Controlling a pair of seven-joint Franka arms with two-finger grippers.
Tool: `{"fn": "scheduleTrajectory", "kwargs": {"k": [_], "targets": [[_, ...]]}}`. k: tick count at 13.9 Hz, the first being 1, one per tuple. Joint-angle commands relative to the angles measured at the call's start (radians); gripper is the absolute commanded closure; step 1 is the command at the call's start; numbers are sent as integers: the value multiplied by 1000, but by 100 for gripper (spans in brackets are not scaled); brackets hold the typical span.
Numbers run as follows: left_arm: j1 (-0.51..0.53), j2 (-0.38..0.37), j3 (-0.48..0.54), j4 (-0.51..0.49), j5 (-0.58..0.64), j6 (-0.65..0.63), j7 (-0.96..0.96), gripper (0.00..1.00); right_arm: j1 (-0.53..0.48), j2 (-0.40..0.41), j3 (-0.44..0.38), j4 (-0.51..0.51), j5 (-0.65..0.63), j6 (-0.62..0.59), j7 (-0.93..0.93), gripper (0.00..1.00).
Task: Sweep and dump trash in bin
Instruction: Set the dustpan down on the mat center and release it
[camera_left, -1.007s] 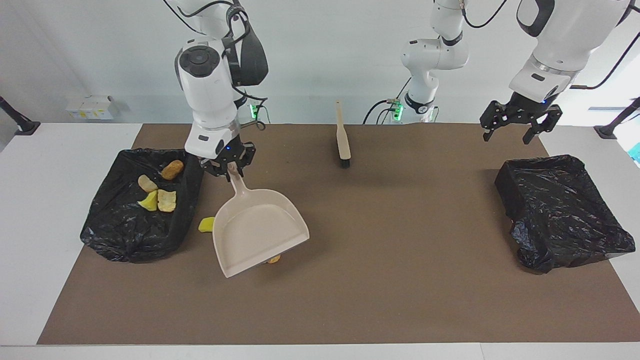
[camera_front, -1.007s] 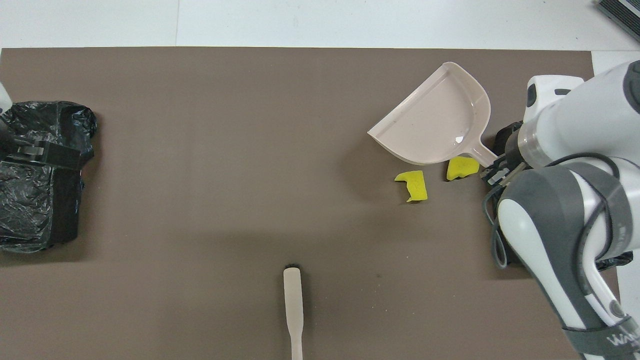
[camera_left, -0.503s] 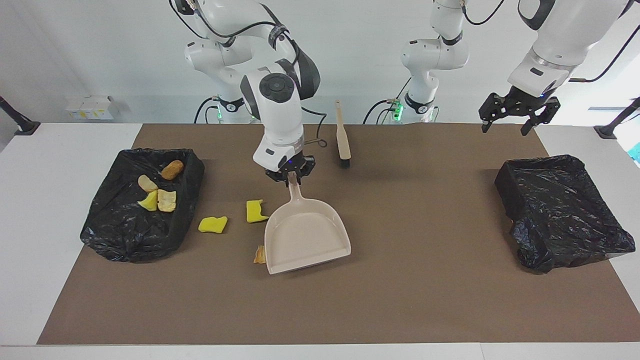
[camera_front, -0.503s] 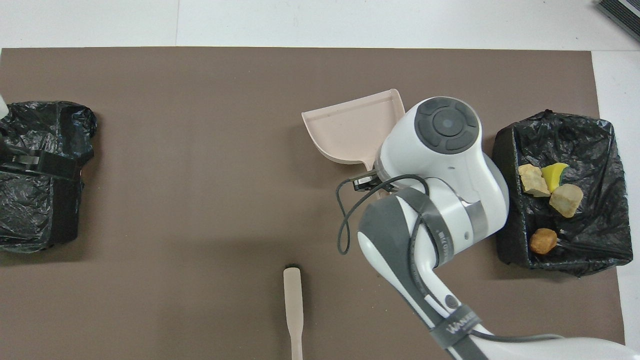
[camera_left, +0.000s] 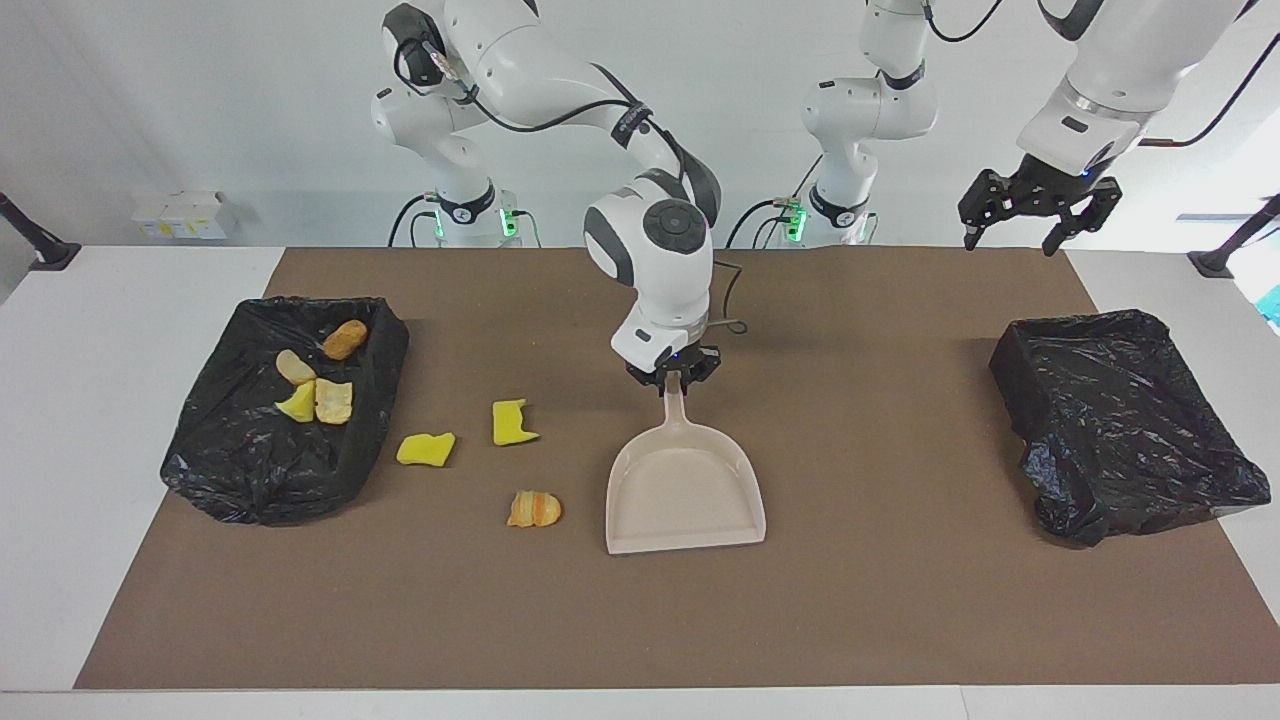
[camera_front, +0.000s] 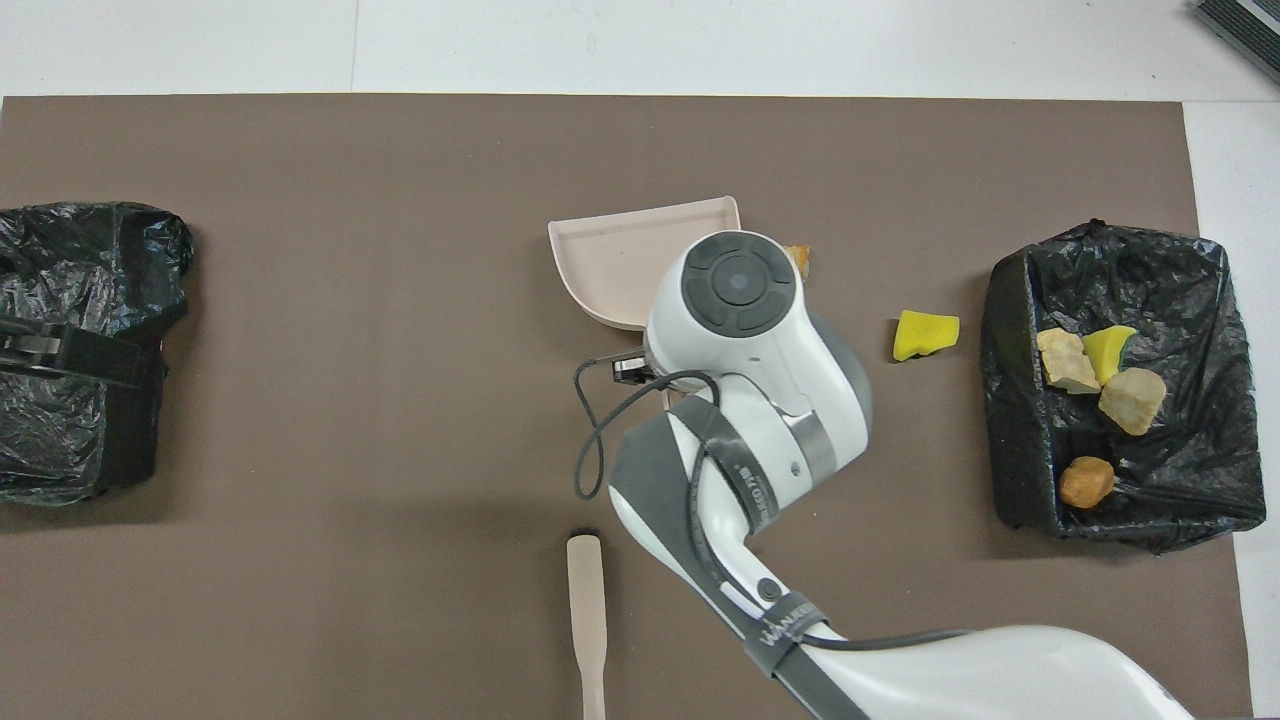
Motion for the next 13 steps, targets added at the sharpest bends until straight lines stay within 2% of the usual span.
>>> {"fn": "scheduleTrajectory", "kwargs": {"k": [1, 3, 7, 13], "targets": [[14, -3, -9, 0, 15, 29, -5, 0, 0, 3, 2, 31, -78, -19, 14, 0], [14, -3, -9, 0, 15, 29, -3, 0, -12, -5, 3, 31, -69, -17, 1, 0], [12, -6, -9, -2, 17, 26, -2, 0, -18, -88, 5, -1, -11, -31, -3, 0], [14, -10, -9, -2, 15, 12, 1, 0, 5, -301, 8, -269, 62, -34, 22, 0]]}}
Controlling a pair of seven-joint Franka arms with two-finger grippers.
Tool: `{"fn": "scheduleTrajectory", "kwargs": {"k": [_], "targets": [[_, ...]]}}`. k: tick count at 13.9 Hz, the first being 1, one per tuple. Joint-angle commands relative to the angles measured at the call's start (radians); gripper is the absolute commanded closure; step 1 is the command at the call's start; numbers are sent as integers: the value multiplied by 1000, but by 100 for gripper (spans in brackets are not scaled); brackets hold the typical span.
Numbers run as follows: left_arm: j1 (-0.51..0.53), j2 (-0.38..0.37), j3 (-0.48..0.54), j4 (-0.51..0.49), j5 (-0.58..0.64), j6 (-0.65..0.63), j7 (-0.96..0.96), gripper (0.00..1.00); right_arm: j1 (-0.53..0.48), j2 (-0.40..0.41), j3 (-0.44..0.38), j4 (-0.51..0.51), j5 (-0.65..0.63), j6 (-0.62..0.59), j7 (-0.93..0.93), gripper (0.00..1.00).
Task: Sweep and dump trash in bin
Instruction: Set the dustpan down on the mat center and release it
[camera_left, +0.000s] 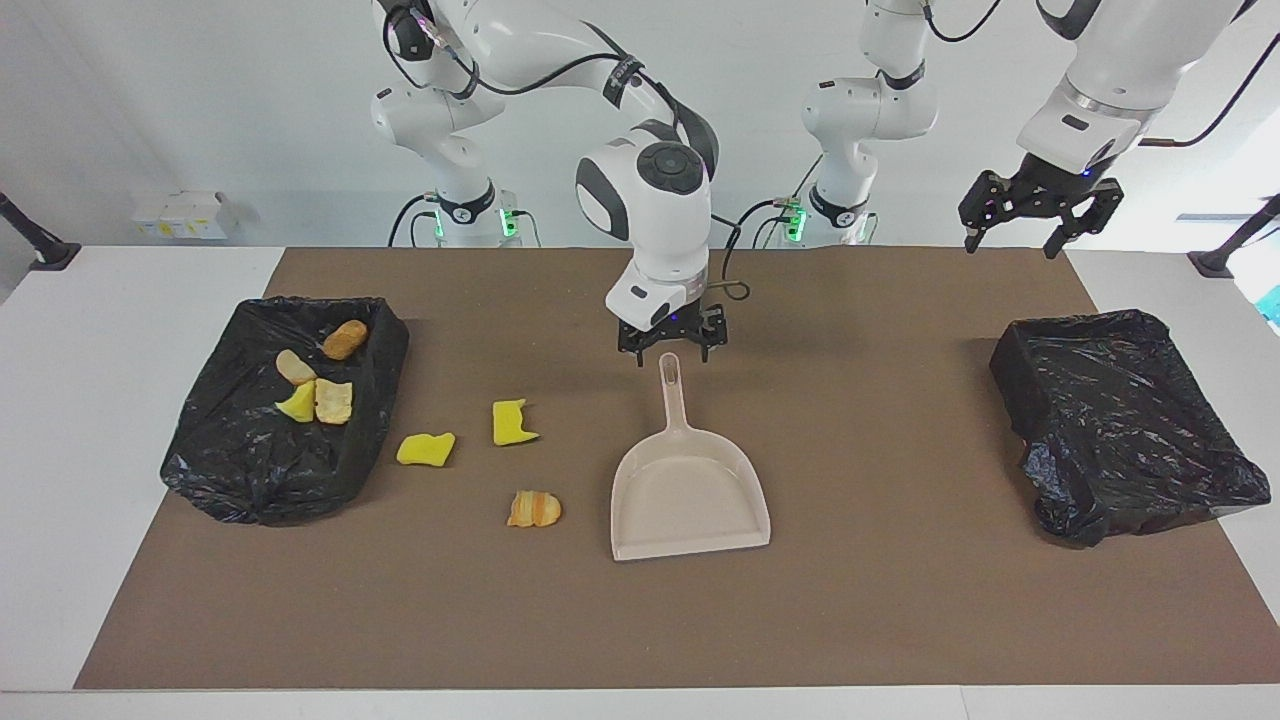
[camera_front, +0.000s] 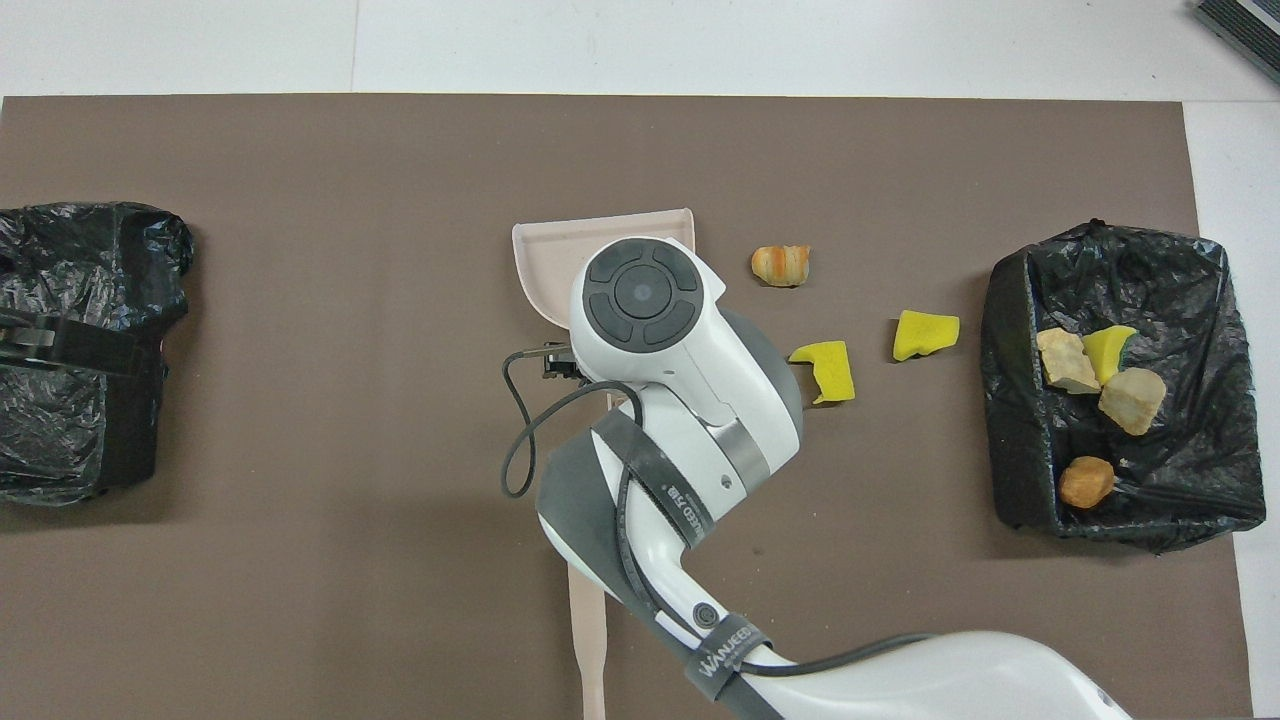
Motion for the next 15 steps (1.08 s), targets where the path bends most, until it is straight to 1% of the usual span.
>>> {"fn": "scheduleTrajectory", "kwargs": {"k": [1, 2, 6, 7, 10, 13, 15], "targets": [[20, -10, -4, -3, 15, -4, 5, 0, 23, -135, 5, -188, 55, 13, 23, 0], [31, -10, -4, -2, 15, -3, 8, 0, 42, -161, 5, -229, 74, 14, 28, 0], [51, -13, -1, -11, 18, -7, 1, 0, 117, -238, 5, -332, 86, 16, 60, 0], [52, -15, -3, -16, 15, -3, -4, 0, 131, -263, 5, -372, 97, 25, 62, 0], [32, -15, -13, -45, 15, 12, -19, 0, 171, -319, 5, -460, 151, 33, 60, 0], [-50, -4, -13, -72, 14, 55, -126, 0, 206, -358, 7, -512, 194, 33, 62, 0], [-107, 2, -13, -118, 14, 130, -191, 0, 246, -355, 7, -533, 195, 52, 101, 0]]}}
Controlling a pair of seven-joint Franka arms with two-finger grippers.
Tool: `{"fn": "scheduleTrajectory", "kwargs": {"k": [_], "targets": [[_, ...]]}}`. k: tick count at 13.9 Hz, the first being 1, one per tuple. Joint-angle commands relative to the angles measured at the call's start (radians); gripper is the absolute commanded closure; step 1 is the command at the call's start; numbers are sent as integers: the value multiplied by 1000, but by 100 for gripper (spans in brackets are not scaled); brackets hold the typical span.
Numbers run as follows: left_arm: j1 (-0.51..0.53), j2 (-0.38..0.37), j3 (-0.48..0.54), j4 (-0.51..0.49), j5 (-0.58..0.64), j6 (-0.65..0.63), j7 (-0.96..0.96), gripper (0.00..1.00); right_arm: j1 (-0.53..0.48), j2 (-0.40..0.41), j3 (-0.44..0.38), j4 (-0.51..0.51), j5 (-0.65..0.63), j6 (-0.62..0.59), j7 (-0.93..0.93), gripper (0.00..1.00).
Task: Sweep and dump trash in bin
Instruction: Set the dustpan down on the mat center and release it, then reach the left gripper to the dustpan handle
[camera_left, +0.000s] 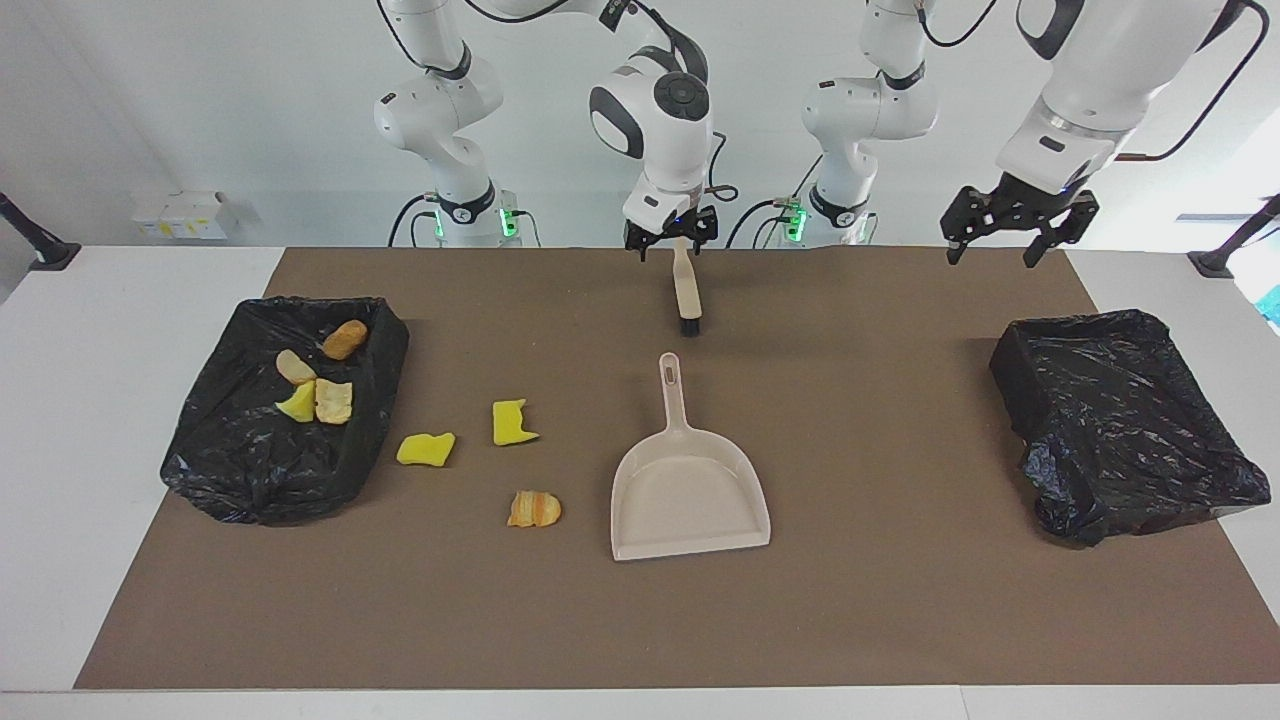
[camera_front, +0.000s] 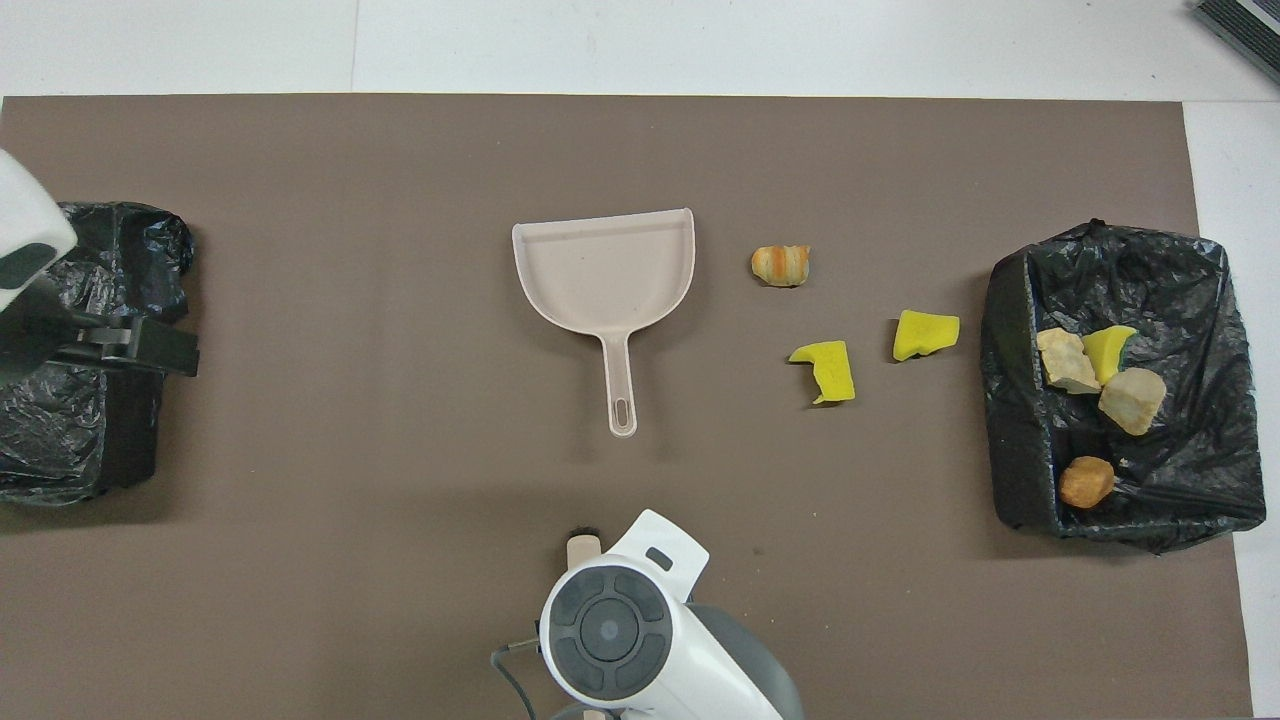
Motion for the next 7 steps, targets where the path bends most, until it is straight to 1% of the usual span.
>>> {"fn": "scheduleTrajectory", "kwargs": {"k": [1, 3, 5, 7], "targets": [[-69, 0, 7, -81, 11, 116, -71, 0, 75, -21, -2, -78, 23, 92, 93, 0], [-125, 9, 7, -122, -17, 172, -72, 0, 121, -21, -2, -151, 23, 184, 151, 0], [-178, 31, 7, -162, -22, 274, -129, 0, 155, -21, -2, -191, 23, 198, 188, 0], [-221, 68, 7, -171, -22, 321, -189, 0, 164, -24, -2, -216, 31, 203, 195, 0]]}}
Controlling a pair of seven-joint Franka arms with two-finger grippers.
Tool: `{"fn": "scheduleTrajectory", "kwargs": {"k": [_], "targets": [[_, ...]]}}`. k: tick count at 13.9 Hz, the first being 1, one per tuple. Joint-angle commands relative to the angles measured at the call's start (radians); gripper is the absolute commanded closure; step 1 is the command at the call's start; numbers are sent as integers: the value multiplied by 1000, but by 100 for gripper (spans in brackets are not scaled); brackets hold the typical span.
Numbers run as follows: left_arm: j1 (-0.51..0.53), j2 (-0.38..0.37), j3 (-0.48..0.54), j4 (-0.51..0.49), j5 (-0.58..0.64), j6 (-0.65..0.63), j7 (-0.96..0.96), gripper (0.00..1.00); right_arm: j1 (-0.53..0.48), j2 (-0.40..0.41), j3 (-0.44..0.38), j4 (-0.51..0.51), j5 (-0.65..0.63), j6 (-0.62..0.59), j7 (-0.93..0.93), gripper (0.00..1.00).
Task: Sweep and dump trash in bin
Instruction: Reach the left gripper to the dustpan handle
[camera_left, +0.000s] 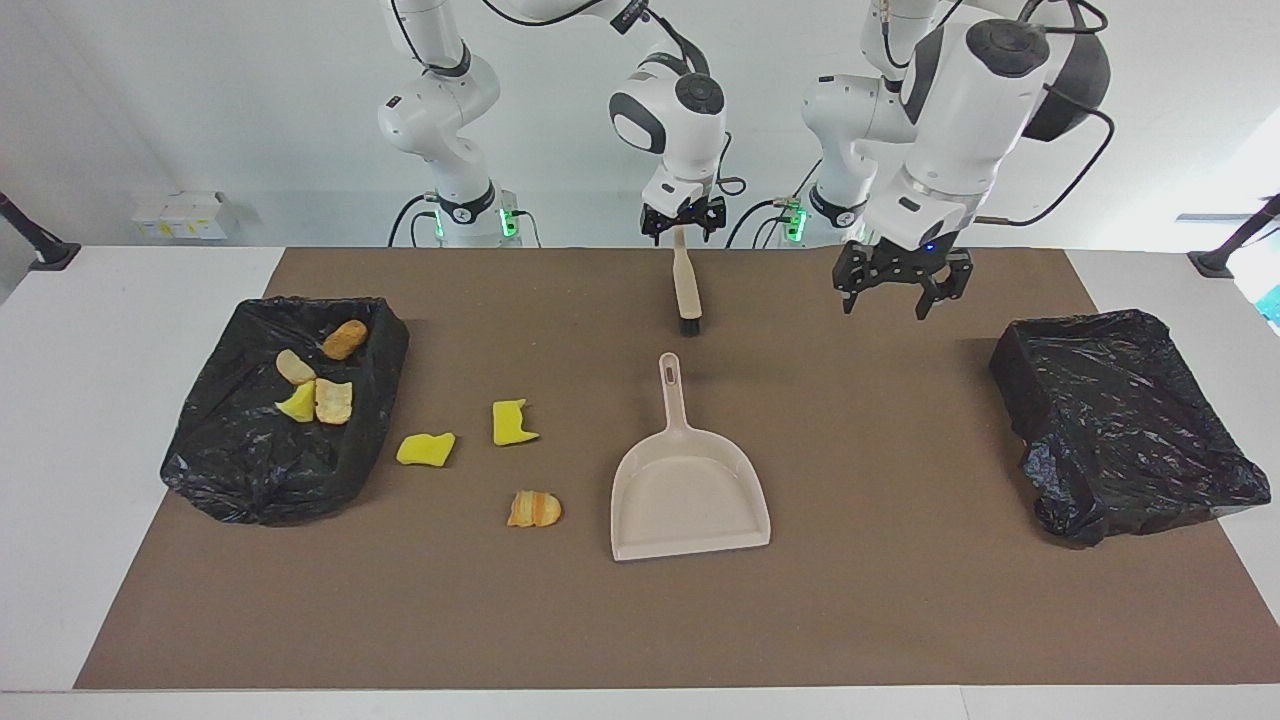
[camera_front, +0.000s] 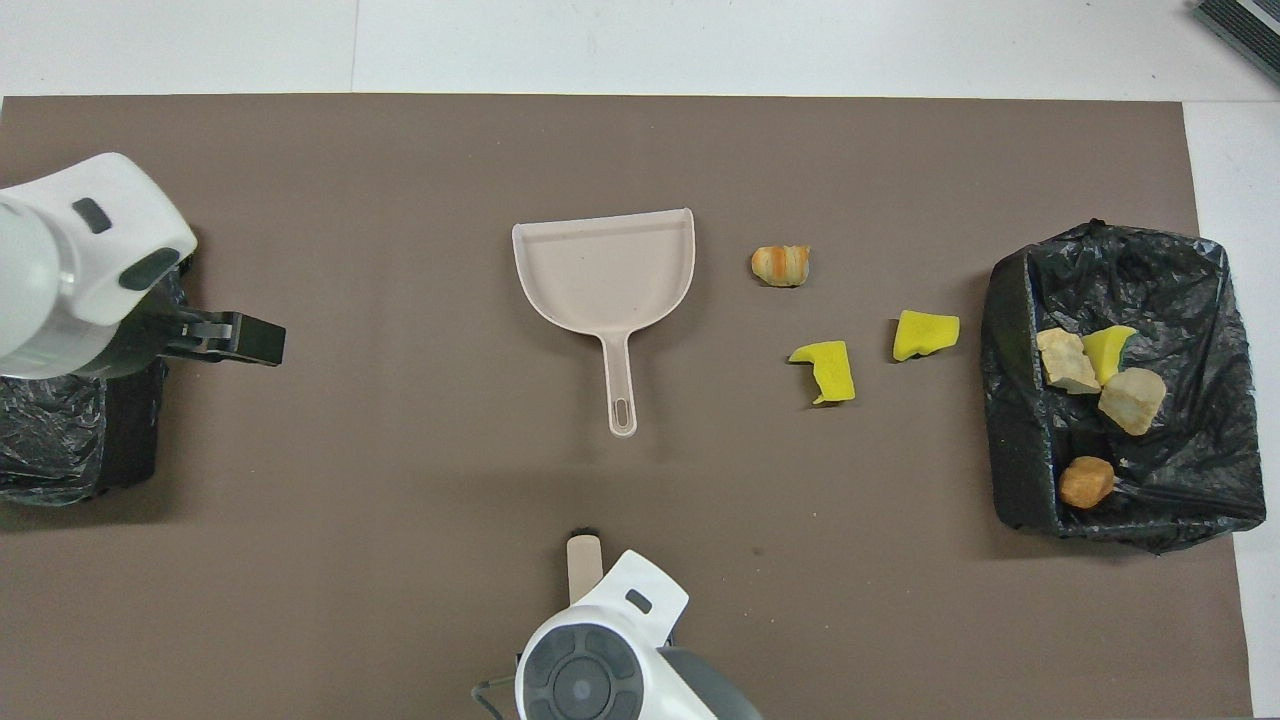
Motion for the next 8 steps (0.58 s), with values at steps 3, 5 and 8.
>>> {"fn": "scheduleTrajectory", "kwargs": {"k": [3, 5, 8], "targets": [[-111, 59, 15, -36, -8, 101, -128, 0, 11, -27, -3, -47, 111, 24, 20, 0], [-195, 90, 15, -59, -9, 141, -306, 0, 36, -12, -3, -48, 117, 41, 21, 3], [-249, 165, 15, -59, -9, 236, -358, 0, 38, -12, -3, -50, 117, 44, 20, 23]]}}
